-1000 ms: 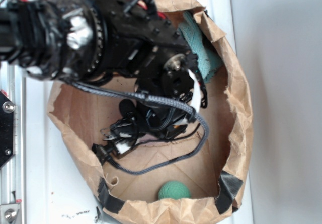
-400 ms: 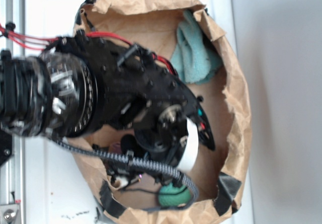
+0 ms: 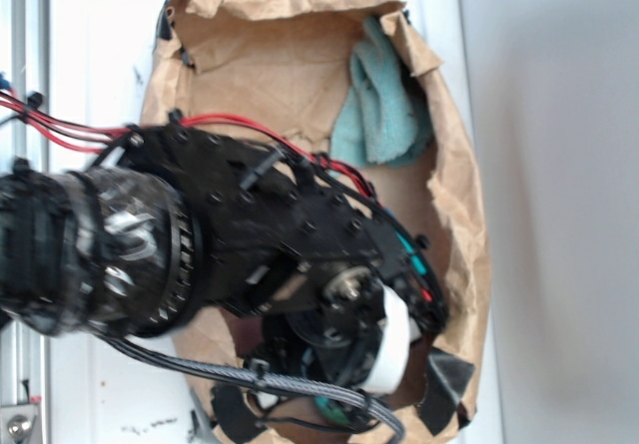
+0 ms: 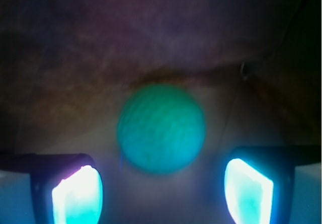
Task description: Grab the green ball.
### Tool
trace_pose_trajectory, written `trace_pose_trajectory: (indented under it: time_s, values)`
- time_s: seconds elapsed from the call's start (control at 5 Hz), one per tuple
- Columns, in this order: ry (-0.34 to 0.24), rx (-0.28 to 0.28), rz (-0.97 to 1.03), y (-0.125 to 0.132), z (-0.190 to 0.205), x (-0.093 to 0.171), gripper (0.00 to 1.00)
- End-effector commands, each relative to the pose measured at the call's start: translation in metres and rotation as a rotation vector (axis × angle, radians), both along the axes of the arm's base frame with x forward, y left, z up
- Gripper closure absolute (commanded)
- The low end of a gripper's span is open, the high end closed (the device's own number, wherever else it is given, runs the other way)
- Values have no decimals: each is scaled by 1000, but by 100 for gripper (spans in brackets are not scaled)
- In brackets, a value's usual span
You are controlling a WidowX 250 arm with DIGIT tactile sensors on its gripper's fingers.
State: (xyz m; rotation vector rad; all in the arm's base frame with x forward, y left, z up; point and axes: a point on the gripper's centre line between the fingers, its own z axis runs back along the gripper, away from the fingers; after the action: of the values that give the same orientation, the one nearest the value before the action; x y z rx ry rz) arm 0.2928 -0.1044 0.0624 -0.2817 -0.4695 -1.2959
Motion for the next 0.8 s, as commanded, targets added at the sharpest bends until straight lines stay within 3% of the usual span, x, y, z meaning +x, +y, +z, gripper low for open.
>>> trace_pose_trajectory:
  time_s: [0.0,0.2,0.4,0.6]
  values:
    - [64,-21,-102,-36,-4,5,0]
    - [95,-4,-104,-41,-14,-15,25]
    - [97,-11,-92,-38,-12,-17,100]
    - [61,-28,-58,-23,3,-11,100]
